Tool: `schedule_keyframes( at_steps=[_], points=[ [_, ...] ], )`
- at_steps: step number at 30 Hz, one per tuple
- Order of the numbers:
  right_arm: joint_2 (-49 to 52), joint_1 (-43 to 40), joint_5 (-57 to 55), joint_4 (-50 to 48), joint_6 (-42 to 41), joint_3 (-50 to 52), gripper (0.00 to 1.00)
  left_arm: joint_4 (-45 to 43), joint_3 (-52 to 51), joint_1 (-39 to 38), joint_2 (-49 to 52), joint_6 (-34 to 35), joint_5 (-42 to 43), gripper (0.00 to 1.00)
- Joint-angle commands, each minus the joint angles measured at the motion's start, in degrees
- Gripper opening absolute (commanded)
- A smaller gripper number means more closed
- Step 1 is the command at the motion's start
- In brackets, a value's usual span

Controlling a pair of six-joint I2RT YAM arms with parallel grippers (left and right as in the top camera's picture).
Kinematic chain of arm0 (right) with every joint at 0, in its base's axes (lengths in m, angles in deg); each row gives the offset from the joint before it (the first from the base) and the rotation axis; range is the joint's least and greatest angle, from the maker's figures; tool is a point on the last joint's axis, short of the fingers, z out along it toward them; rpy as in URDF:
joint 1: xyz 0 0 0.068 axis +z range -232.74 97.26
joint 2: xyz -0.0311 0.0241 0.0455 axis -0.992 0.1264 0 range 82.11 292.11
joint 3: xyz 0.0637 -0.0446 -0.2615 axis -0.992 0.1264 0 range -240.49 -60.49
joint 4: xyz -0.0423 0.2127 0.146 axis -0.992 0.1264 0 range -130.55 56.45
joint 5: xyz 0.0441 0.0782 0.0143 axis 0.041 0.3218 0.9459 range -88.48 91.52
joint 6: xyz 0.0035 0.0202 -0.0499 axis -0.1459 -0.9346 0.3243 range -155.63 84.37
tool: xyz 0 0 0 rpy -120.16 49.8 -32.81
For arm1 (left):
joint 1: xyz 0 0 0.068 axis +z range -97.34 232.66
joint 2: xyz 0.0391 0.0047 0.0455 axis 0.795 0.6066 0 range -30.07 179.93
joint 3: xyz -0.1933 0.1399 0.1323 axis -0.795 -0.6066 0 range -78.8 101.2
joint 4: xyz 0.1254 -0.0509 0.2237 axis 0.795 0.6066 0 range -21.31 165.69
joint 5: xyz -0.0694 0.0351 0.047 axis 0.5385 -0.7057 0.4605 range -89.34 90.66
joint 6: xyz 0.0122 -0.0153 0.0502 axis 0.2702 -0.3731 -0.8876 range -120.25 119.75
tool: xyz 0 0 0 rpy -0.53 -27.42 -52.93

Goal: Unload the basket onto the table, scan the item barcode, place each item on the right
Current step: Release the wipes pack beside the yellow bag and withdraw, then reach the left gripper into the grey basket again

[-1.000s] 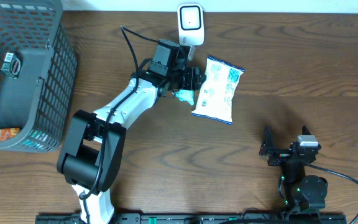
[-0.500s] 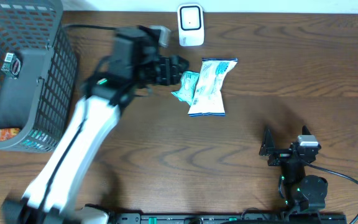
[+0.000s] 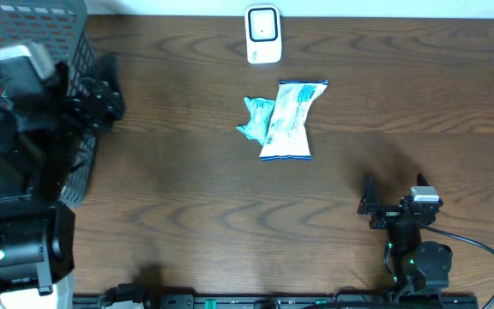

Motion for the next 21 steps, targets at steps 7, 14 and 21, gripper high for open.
schedule_keyframes(
  at_steps=[7, 14, 21],
  points=[
    [-0.15, -0.52, -0.07, 0.2, 0.48, 0.09, 0.99, -4.68, 0.63, 1.38, 0.68, -0.13, -12.0, 0.77],
    [-0.15, -0.52, -0.07, 0.2, 0.48, 0.09, 0.99, -5.9, 0.63, 1.75, 2.1, -5.7, -28.85, 0.89],
    [-0.15, -0.52, -0.07, 0.2, 0.46, 0.09, 0.99, -7.56, 0.63, 12.59, 6.16, -5.68, -29.83, 0.9]
  ],
)
